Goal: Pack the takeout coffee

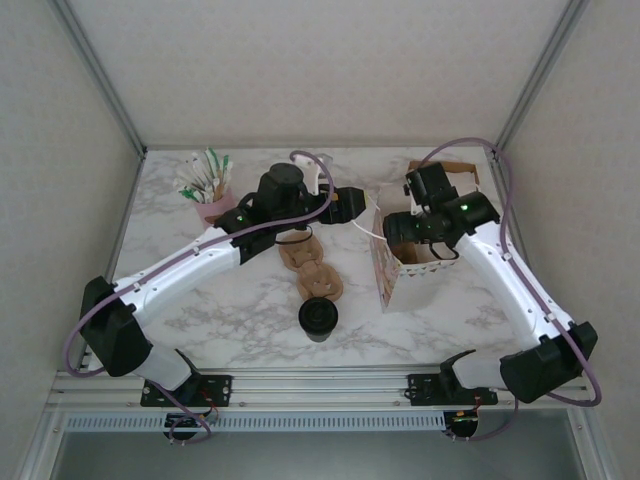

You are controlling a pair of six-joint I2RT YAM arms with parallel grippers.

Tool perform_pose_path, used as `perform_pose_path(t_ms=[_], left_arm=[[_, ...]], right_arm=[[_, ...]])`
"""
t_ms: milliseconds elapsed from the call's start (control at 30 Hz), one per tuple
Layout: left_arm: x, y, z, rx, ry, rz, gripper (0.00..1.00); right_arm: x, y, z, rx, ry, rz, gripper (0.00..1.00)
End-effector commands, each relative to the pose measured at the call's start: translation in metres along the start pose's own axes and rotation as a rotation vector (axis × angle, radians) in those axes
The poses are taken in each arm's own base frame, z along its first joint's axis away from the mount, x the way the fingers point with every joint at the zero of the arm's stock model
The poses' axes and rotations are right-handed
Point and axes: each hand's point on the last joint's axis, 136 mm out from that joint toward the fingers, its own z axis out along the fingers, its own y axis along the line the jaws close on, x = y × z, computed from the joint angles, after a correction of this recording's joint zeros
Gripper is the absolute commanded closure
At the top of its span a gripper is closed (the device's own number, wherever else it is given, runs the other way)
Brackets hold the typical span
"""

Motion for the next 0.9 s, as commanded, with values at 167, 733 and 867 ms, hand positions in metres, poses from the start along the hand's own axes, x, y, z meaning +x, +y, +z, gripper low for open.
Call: perform_pose_path(t_ms=[167,733,867], left_arm=[[-0.023,-0.02,-0.023,0.005,-0.061,0.049,0.0],[-0.042,0.01,-0.08,-0.182,-0.152,0.054,0.0],[-0.04,0.046,-0.096,-0.276,-0.158,0.015,0.0]], right_arm=[[-0.019,0.005,-0.049,-0.071,-0.117,0.001,0.07],[-0.038,0.083,-0.145,-0.486,-0.28,-0.13,0.01],[-0.039,0.112,-0.159,-0.555,-0.28,-0.223,0.02]])
